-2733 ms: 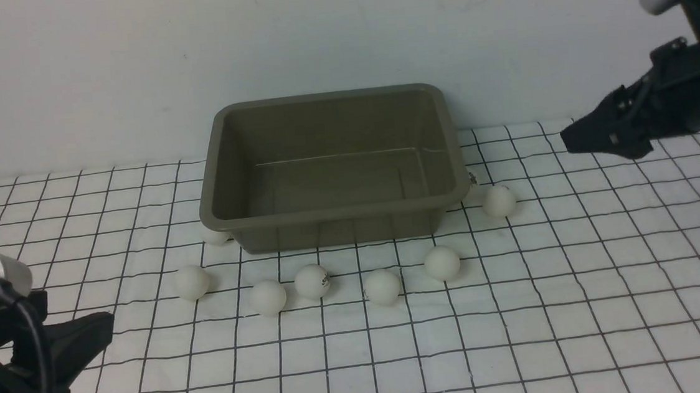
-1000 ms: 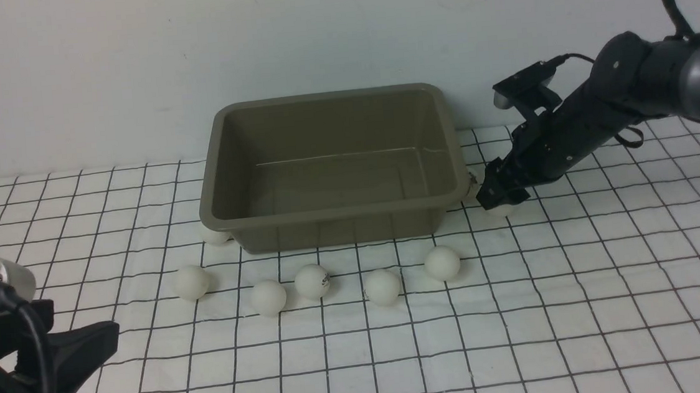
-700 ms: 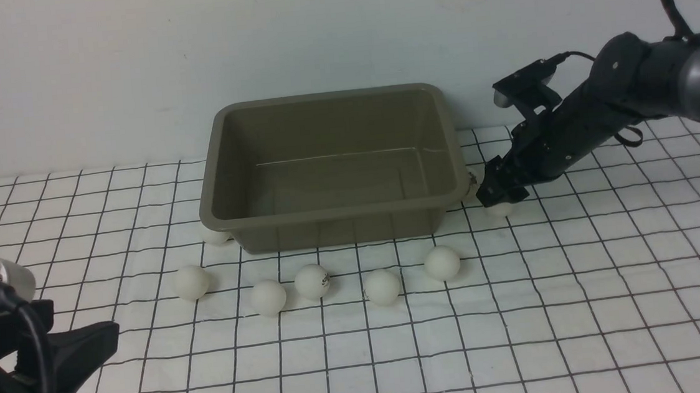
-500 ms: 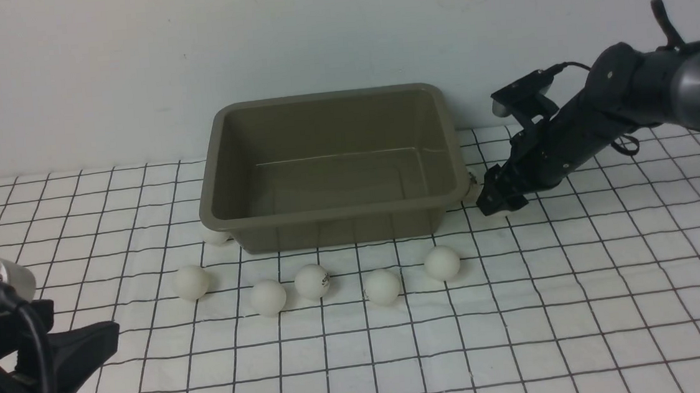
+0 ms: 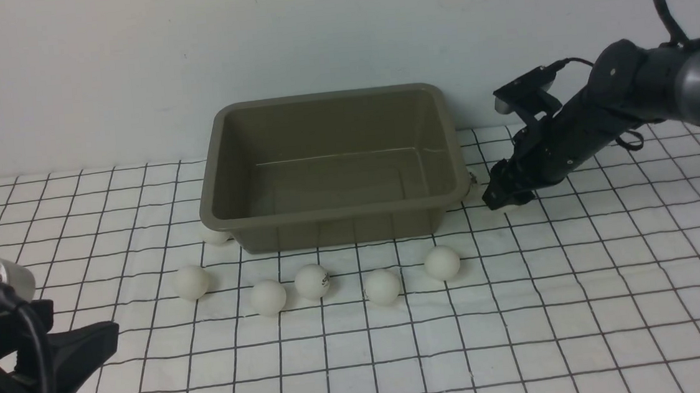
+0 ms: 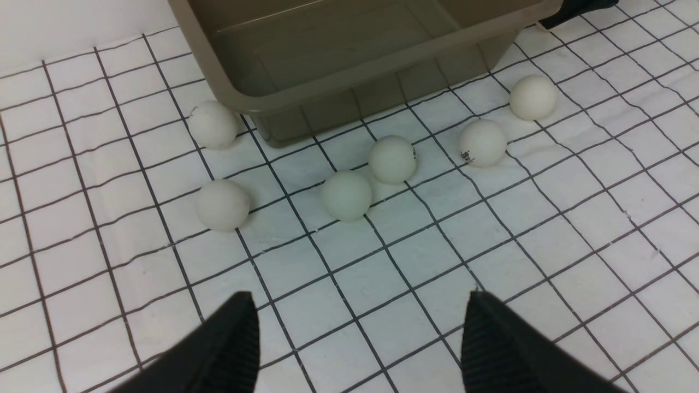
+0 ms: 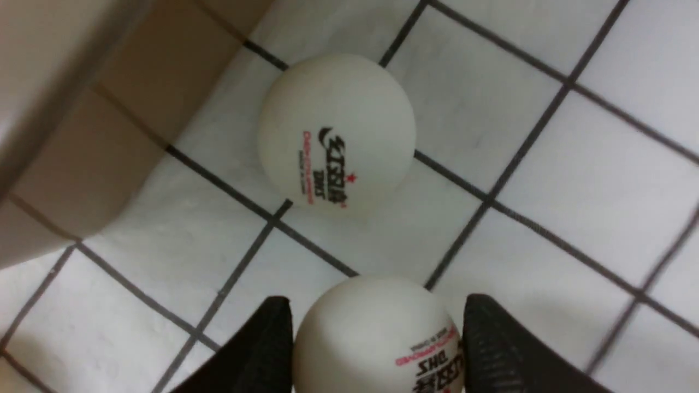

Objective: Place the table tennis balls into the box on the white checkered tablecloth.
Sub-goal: 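Reach for and grasp a ping pong ball on the table, then release the ping pong ball into the bin and lift the gripper away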

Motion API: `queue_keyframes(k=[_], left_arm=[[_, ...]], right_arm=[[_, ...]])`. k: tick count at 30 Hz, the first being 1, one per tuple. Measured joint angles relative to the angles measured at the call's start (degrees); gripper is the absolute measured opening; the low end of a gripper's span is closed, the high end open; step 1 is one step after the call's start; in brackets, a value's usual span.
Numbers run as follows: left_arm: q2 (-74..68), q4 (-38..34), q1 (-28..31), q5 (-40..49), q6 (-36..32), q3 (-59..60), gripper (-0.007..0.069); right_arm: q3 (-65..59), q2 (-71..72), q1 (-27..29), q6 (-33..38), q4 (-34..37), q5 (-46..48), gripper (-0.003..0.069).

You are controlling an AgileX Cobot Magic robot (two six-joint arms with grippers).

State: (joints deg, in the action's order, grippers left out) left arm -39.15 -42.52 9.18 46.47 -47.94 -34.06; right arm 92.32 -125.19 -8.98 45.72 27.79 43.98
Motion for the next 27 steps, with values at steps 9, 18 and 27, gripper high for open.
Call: queue_keyframes(k=[9, 18, 27], left_arm=[[0.0, 0.0, 0.0, 0.05, 0.0, 0.0, 0.045], [0.0, -0.05, 0.0, 0.05, 0.0, 0.0, 0.045], [0.0, -0.05, 0.0, 0.17, 0.0, 0.0, 0.045]], right_arm=[[1.07, 9.44, -0.5, 5.59, 8.45, 1.07, 0.036], [2.12, 6.35, -7.59, 19.21, 20.51, 1.06, 0.036], [2.12, 6.4, -7.59, 22.18, 20.86, -0.76, 0.0466]])
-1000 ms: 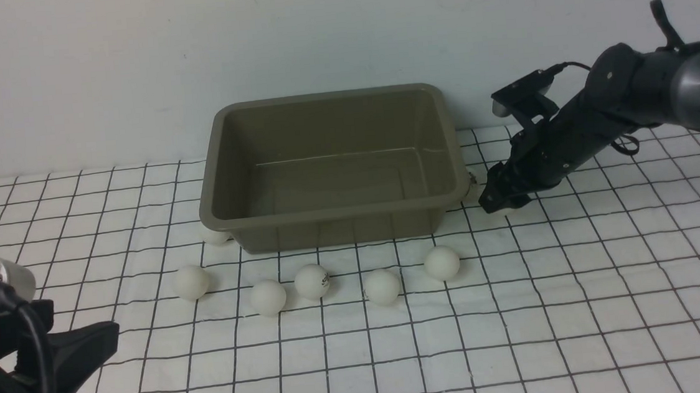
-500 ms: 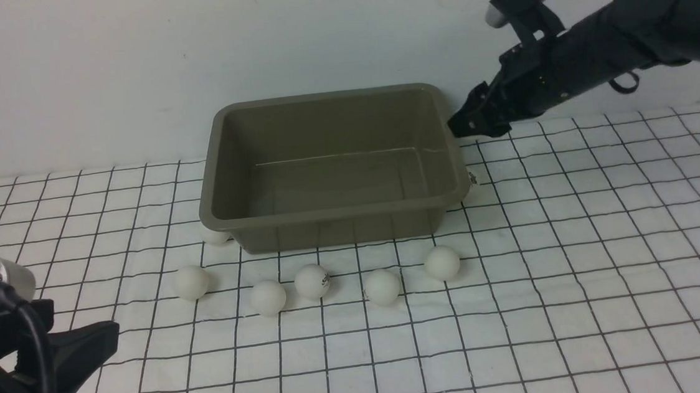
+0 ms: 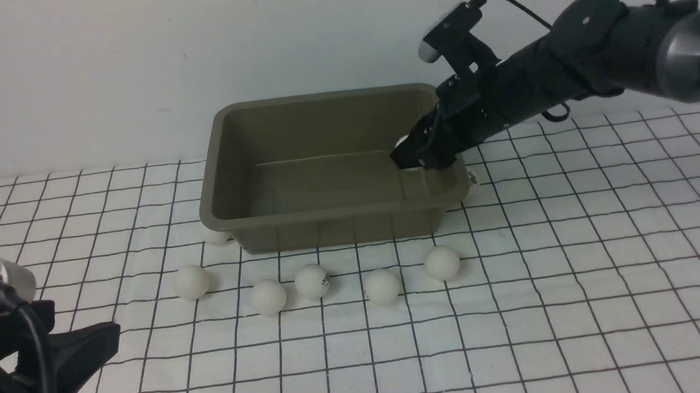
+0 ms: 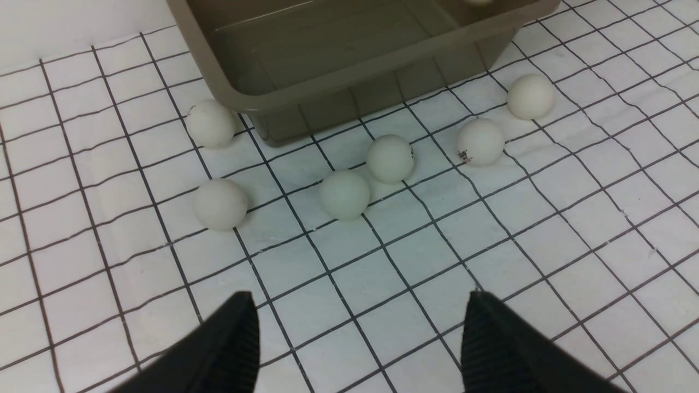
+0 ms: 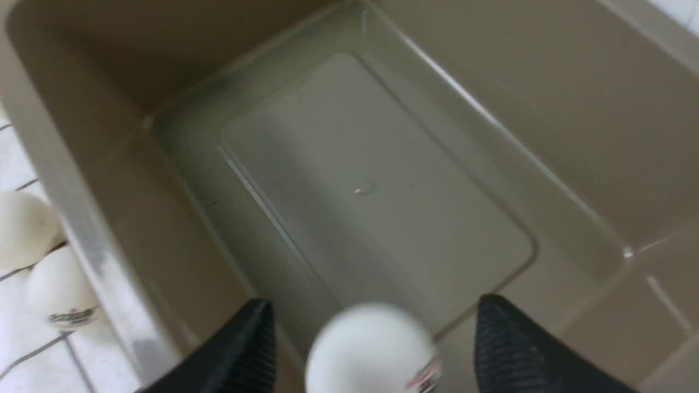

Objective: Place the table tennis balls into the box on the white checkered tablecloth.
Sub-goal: 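Release the ping pong ball into the bin and lift the gripper away, then reach for and grasp a ping pong ball on the table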

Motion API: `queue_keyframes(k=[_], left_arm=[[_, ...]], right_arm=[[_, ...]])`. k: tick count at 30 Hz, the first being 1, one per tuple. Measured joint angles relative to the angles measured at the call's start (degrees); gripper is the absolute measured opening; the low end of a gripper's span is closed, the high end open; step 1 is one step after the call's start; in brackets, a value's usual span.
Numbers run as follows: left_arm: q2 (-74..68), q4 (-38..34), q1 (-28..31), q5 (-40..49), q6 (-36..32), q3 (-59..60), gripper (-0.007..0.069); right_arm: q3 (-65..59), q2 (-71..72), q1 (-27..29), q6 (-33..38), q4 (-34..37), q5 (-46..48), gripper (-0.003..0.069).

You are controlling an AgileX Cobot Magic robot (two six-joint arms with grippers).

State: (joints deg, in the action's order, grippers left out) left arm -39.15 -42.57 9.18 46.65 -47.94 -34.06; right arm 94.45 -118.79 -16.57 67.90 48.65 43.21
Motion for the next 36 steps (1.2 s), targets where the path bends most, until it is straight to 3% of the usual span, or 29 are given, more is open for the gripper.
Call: queue_keyframes(k=[5, 9, 14, 27, 36], left_arm=[[0.0, 0.0, 0.0, 0.04, 0.0, 0.0, 0.045], [0.0, 0.0, 0.0, 0.04, 0.0, 0.0, 0.045], [0.0, 0.0, 0.0, 0.04, 0.0, 0.0, 0.045], [0.0, -0.05, 0.0, 0.04, -0.17, 0.0, 0.045], [0.0, -0.05, 0.0, 0.06, -0.22, 0.0, 0.045]], right_arm=[[0.0, 1.05, 5.22, 1.14, -2.64, -0.34, 0.0473], [0.0, 1.21, 10.91, 6.72, -2.9, 5.49, 0.0437], [0.0, 1.08, 15.28, 13.81, 2.2, 13.0, 0.0414], [0.0, -5.38, 16.5, 34.62, 8.49, 16.83, 0.0411], [0.03, -9.66, 15.75, 35.82, 11.46, 14.65, 0.0411]])
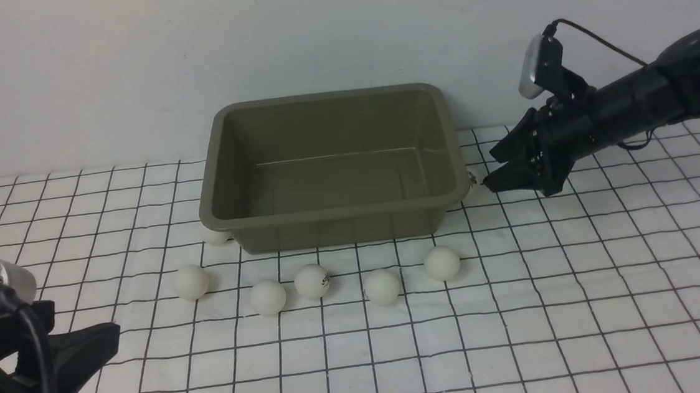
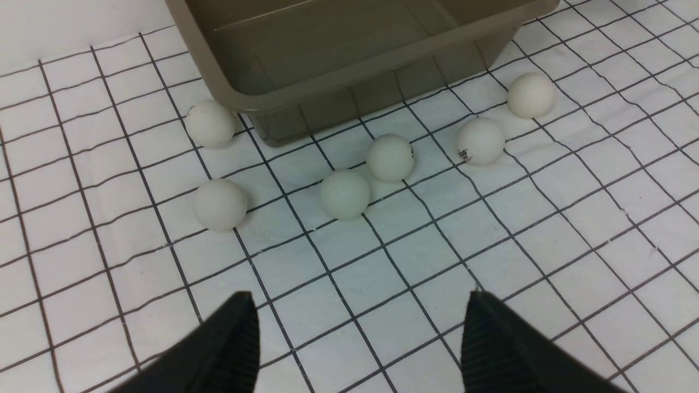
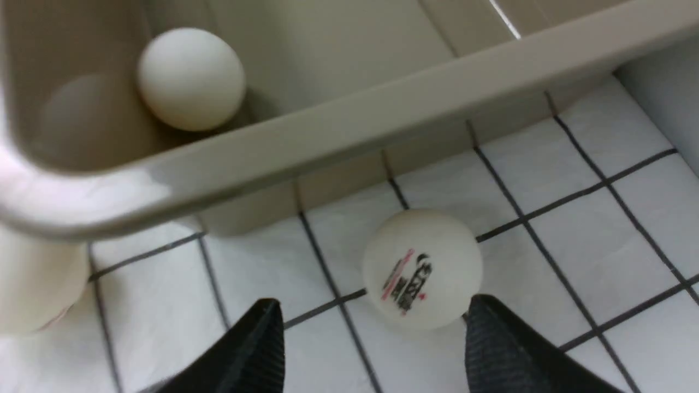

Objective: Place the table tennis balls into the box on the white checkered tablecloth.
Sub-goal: 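Reach for and grasp a ping pong ball on the table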

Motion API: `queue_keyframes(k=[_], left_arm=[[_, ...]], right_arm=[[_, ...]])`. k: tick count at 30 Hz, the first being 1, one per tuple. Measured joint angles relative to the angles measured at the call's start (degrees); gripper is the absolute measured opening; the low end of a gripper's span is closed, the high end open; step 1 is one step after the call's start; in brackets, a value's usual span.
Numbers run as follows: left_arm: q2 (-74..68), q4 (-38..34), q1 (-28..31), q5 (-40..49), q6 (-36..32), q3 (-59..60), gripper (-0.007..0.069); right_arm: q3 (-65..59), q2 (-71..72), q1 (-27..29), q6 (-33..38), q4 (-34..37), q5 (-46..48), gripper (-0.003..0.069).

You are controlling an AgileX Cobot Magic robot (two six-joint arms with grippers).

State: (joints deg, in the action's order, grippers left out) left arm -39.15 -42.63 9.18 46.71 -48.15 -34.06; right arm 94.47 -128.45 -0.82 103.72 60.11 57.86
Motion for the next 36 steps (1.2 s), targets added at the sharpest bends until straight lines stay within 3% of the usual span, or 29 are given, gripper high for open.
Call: queue_keyframes(k=[10, 36], left_arm=[[0.0, 0.0, 0.0, 0.61, 0.0, 0.0, 0.045], [0.0, 0.04, 0.0, 2.49, 0.0, 0.0, 0.045]], right_arm=[[0.04, 0.0, -2.65, -5.69, 0.07, -7.42, 0.0416], [0.04, -1.8, -4.04, -5.56, 0.04, -10.33, 0.0449]])
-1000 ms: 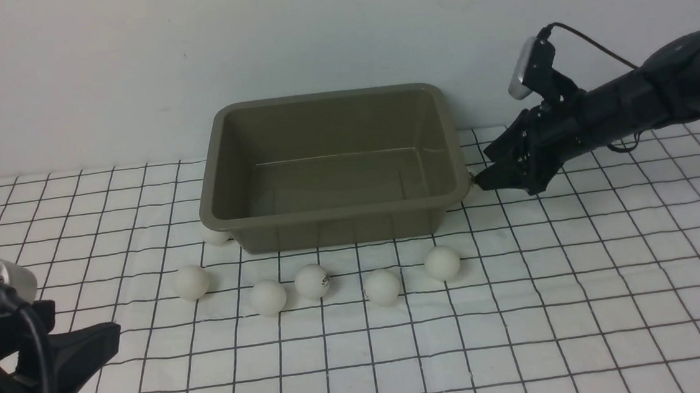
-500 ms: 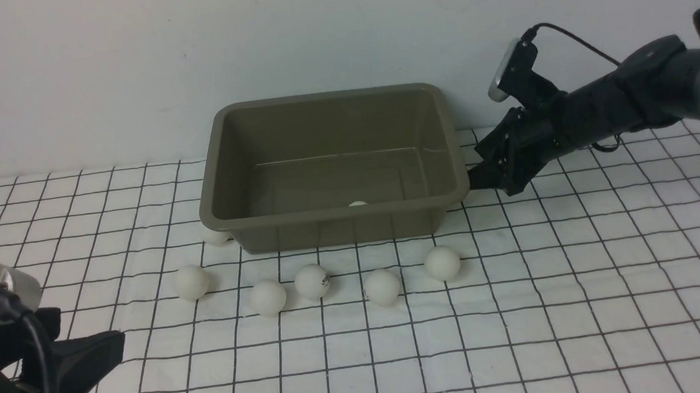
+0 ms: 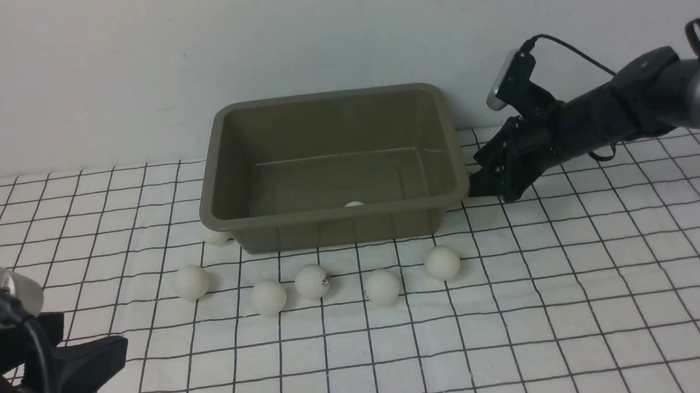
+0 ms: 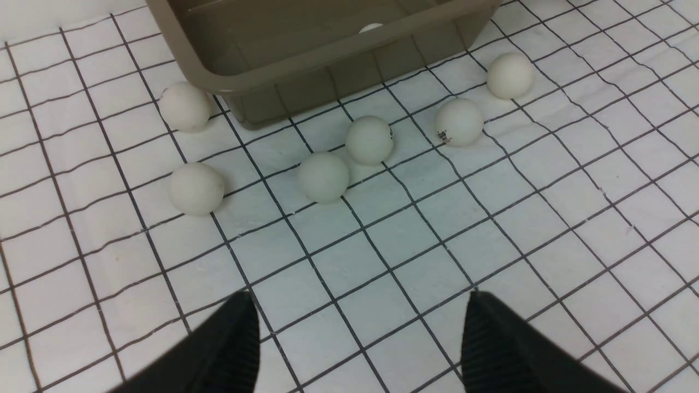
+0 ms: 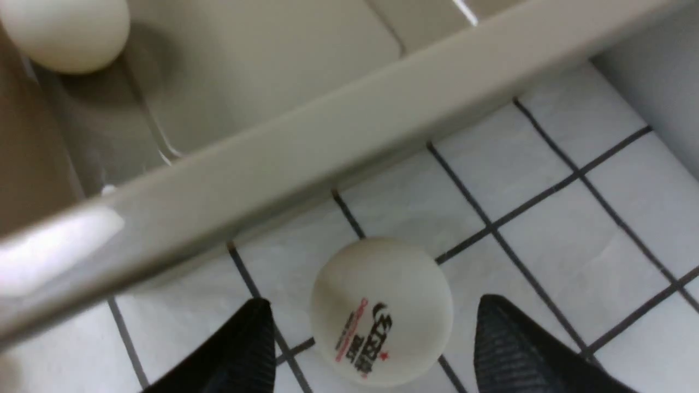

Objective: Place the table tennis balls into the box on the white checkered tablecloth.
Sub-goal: 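Reach for and grasp a ping pong ball on the table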

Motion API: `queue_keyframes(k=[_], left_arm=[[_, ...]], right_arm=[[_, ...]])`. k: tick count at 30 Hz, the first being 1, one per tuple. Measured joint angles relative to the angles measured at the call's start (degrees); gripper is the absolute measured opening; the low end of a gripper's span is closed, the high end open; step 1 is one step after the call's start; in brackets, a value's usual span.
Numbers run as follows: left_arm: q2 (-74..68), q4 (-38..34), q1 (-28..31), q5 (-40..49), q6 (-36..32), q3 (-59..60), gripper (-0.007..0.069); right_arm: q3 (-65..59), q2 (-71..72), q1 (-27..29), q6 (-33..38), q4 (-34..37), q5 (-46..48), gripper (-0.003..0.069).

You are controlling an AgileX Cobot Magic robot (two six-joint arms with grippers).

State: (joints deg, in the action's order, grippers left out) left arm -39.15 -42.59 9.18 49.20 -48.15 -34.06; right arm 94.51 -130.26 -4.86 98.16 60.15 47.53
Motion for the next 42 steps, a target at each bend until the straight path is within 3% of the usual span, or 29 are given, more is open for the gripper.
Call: queue_keyframes(k=[12, 22, 24, 34, 42], left_arm=[[0.0, 0.0, 0.0, 0.0, 0.0, 0.0, 0.045], [0.0, 0.02, 0.0, 0.0, 0.0, 0.0, 0.045], [0.0, 0.02, 0.0, 0.0, 0.0, 0.0, 0.045], [0.0, 0.02, 0.0, -0.05, 0.0, 0.0, 0.045], [0.0, 0.02, 0.0, -0.17, 0.0, 0.0, 0.045]], right_arm=[[0.0, -1.8, 0.0, 1.04, 3.52, -1.44, 0.0447], [0.0, -2.66, 0.0, 2.16, 6.35, -1.51, 0.0386], [0.0, -2.66, 0.0, 2.21, 7.66, -1.57, 0.0325], [0.0, -1.64, 2.06, 0.63, 8.84, -2.76, 0.0325], [0.0, 7.82, 6.16, -1.03, 10.85, 5.94, 0.0325]])
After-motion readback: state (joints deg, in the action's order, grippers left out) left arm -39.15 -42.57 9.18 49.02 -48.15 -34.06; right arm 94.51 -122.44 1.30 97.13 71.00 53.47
